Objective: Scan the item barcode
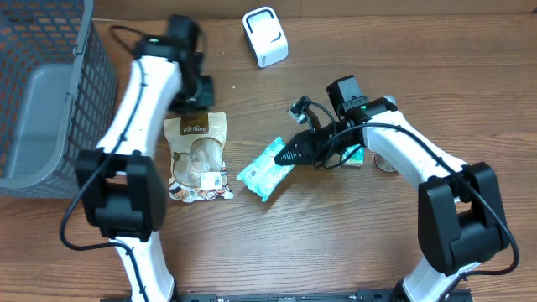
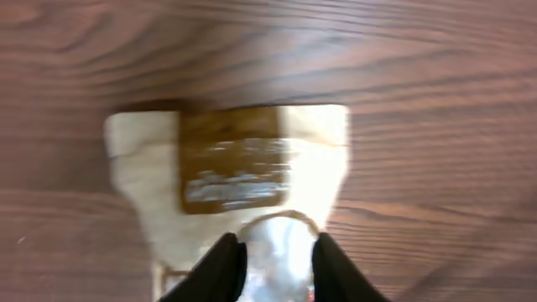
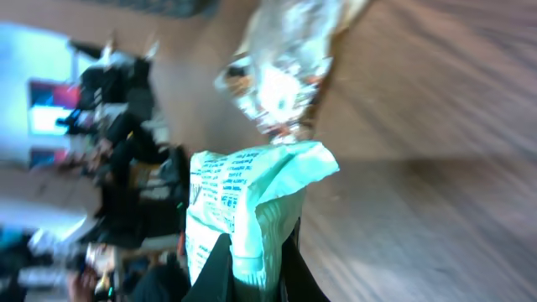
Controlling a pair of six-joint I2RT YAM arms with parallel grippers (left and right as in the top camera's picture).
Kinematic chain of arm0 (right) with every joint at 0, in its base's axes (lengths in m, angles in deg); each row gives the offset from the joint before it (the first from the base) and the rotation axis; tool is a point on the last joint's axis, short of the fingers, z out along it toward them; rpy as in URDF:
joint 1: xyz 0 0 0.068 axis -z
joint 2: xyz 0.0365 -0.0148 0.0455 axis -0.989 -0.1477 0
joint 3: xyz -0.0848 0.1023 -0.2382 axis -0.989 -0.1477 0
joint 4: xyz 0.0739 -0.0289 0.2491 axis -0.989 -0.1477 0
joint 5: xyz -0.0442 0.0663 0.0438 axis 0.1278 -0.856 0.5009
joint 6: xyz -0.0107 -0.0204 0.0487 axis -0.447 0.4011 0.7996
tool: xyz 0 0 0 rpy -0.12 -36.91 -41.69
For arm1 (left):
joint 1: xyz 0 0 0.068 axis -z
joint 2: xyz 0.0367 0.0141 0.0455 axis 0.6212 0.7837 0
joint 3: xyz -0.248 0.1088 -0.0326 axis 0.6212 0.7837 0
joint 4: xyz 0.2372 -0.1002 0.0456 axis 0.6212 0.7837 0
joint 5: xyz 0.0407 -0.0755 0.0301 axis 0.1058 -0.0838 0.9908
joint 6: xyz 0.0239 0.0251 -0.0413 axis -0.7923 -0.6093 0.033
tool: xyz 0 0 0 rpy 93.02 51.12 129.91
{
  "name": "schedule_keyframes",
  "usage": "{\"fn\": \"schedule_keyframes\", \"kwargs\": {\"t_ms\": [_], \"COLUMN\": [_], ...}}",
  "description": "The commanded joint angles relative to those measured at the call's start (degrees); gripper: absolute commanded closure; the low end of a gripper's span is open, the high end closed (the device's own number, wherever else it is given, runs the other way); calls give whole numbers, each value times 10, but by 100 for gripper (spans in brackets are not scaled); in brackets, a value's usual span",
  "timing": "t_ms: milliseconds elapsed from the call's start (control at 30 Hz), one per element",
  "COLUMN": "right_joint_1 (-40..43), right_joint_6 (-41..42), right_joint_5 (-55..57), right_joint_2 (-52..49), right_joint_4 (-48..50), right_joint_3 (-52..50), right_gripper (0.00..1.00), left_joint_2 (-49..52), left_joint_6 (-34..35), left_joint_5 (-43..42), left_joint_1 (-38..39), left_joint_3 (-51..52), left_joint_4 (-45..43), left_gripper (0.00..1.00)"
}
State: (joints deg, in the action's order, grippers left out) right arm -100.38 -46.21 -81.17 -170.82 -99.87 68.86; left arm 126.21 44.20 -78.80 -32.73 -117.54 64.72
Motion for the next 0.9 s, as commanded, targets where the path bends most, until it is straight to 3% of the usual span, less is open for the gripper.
{"fn": "schedule_keyframes", "kwargs": {"t_ms": [0,67,100,133,867], "right_joint_1": [13,13,13,13,13], "right_joint_6": [-105,-105,-105,-105,-79], "right_joint_5": [-66,-66,-66,-66,-42], "right_joint_2": [12,12,12,12,12], "right_joint_4": [-21,-24,-24,-24,-24], "right_joint_3": [0,0,0,0,0], "right_gripper": [96,96,96,96,96], "left_joint_2": [-15,-15,-15,-15,-15], "left_joint_6": [5,4,4,4,4], "left_joint_5": [-29,-29,-29,-28,-28], "left_joint_1": [-29,-42,-49,-51,-57], "left_joint_3": [-10,-10,-10,-10,-10], "left_joint_4": [5,8,11,12,11], "left_gripper": [51,42,8,0,0]}}
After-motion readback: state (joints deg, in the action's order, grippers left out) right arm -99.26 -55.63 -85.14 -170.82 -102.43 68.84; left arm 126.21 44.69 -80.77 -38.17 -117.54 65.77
